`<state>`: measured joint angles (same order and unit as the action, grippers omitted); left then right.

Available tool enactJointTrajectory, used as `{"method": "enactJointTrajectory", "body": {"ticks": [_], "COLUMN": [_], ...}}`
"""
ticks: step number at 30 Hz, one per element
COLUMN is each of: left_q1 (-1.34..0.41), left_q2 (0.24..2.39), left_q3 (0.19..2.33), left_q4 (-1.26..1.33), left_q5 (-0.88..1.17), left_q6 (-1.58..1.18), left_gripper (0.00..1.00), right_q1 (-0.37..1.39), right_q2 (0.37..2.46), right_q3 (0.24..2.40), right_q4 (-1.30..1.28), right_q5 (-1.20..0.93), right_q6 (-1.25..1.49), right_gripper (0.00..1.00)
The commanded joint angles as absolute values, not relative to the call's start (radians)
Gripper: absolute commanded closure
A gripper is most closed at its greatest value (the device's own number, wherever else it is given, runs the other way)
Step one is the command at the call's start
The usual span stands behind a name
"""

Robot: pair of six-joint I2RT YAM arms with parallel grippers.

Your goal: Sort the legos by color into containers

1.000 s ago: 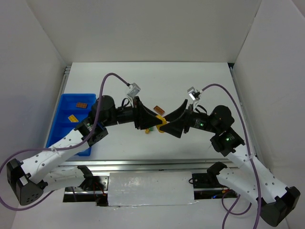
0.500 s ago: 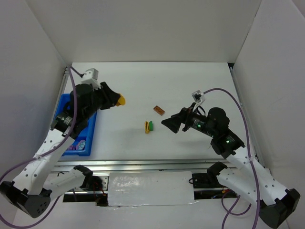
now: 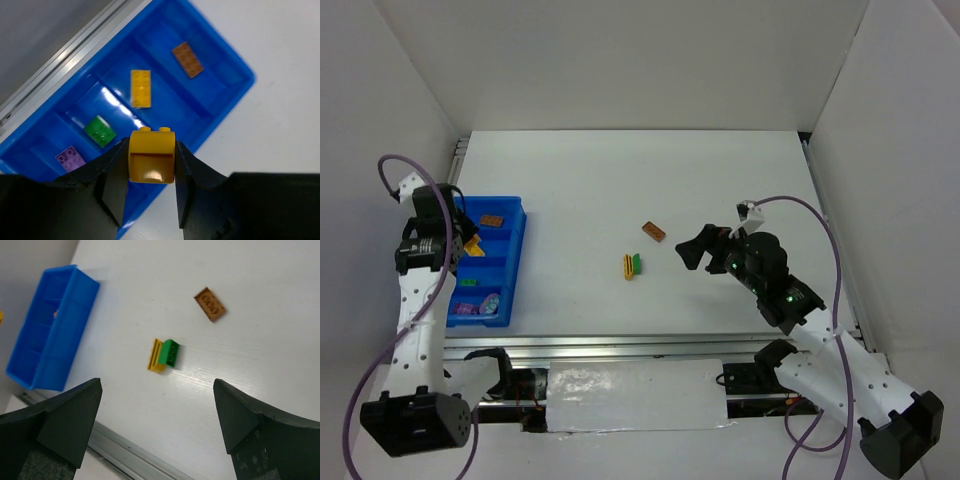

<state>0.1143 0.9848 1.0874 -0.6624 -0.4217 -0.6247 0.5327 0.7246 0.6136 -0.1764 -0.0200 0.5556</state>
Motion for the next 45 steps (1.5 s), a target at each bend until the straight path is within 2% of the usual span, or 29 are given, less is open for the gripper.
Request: {"method": "enactJointTrajectory", "body": {"ticks": [1,45], "left_q1": [0.251,0.267], "left_q2": [0.988,0.942], "left_q3": [1.033,0.96], "left_q4": [-0.632,-0.558], "left_q5": [-0.204,-0.172], "left_q6": [-0.555,-0.517], "left_gripper": [1.0,1.0], "right_q1": [0.526,0.526], "right_q2": [0.7,0.65], "right_q3": [0.56,0.529], "right_q4": [-0.155,-0.135], "right_q5": [0.097,0.026], "right_q6": [0.557,0.549], "right_gripper": [0.0,0.0]}}
